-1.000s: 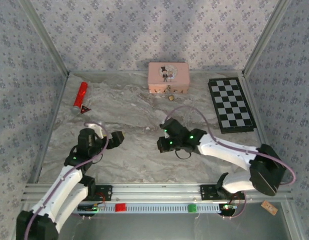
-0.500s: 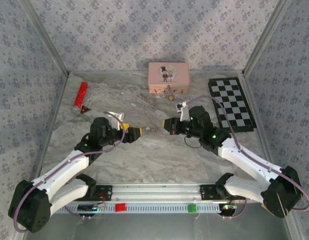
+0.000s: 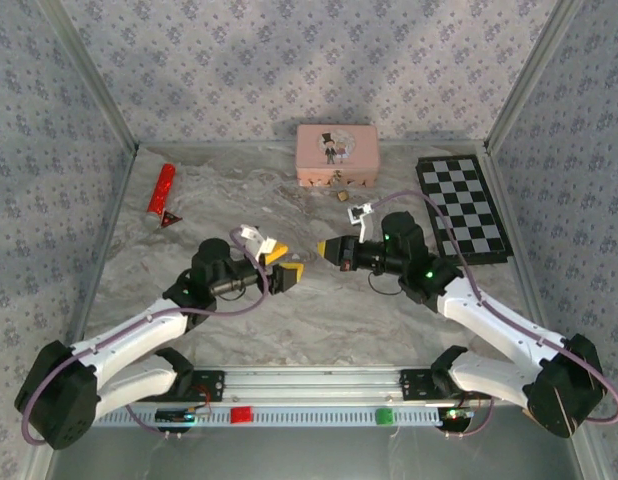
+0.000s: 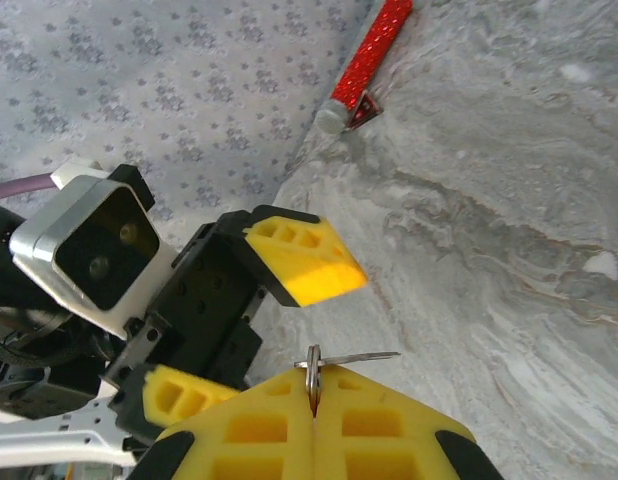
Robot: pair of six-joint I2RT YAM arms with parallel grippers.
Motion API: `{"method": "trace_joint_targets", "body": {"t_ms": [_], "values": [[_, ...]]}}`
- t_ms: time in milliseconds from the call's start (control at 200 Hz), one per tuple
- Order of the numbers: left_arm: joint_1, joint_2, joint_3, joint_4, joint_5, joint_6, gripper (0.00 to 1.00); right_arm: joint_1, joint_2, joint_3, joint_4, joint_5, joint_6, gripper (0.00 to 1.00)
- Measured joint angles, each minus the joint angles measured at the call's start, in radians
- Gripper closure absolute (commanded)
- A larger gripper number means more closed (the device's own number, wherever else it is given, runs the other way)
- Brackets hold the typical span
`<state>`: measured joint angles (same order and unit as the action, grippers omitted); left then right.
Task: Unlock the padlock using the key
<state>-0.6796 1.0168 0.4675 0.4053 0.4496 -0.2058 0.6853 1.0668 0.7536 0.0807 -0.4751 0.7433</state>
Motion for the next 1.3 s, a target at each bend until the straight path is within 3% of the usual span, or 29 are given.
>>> {"method": "trace_joint_targets", "body": {"t_ms": [355,500,865,979,1299], "values": [[-0.023,0.065,0.008,0.068,0.031,0.241,0.46,0.052,-0.005,0.003,0.021,-0.027,-0.011,1.0],[-0.023,0.079,0.02,0.069,0.042,0.301,0.55,0.066,-0.01,0.003,0.031,-0.027,-0.011,1.0],[-0.023,0.077,0.037,0.096,0.071,0.33,0.6,0.092,0.003,0.003,0.076,-0.027,-0.01,1.0],[-0.023,0.067,0.037,0.095,0.07,0.342,0.7,0.101,0.009,0.003,0.082,-0.026,-0.01,1.0],[-0.022,0.017,0.048,0.076,0.074,0.363,0.75,0.122,0.027,0.004,0.097,-0.001,-0.01,1.0]]}}
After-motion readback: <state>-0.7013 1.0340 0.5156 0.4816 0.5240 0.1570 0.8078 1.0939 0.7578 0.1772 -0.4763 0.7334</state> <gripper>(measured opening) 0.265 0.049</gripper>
